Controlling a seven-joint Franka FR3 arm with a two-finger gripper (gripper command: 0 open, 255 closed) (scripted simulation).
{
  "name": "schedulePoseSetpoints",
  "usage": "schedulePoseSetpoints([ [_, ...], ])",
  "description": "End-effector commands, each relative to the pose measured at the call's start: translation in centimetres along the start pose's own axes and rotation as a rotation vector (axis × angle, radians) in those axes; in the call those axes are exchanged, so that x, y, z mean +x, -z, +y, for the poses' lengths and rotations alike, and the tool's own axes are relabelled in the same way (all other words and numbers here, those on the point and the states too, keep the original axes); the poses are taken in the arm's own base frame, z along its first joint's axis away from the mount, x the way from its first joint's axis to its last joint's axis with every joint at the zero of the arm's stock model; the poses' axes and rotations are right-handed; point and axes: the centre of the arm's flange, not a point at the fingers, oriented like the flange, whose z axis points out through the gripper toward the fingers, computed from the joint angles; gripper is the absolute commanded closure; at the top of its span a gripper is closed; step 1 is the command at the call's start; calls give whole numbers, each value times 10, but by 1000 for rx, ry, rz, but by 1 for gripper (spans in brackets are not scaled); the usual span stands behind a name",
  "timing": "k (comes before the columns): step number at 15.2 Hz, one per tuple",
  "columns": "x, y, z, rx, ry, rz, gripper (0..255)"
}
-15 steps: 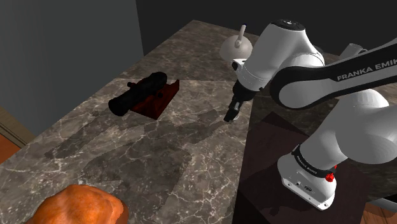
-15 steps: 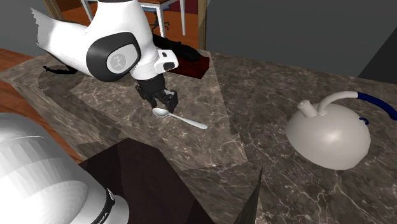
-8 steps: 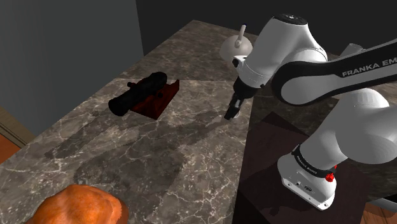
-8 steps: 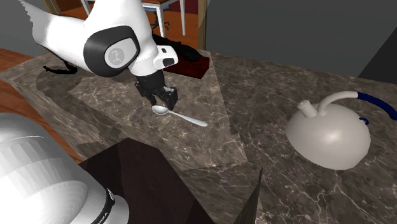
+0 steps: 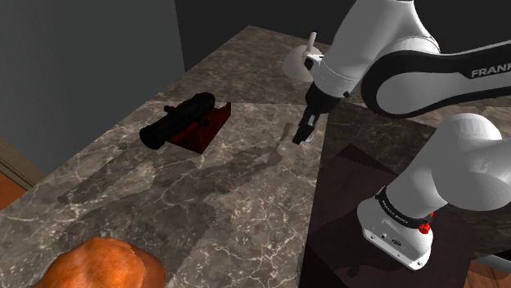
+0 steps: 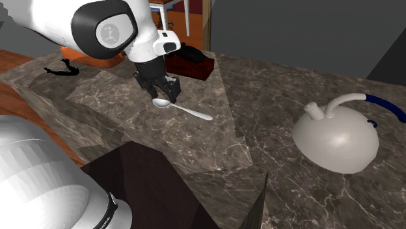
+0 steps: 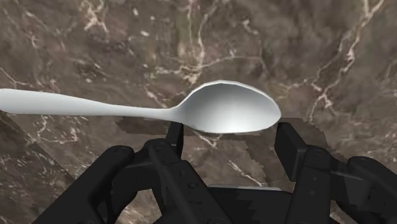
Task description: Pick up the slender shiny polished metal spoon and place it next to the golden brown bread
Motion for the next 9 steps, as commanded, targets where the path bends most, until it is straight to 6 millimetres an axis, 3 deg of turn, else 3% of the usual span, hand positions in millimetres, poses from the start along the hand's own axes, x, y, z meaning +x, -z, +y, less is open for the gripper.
schedulePoseSetpoints([
  [1, 1, 10, 1, 0, 0, -1, 255],
  [9, 8, 52, 2, 0, 0, -1, 255],
])
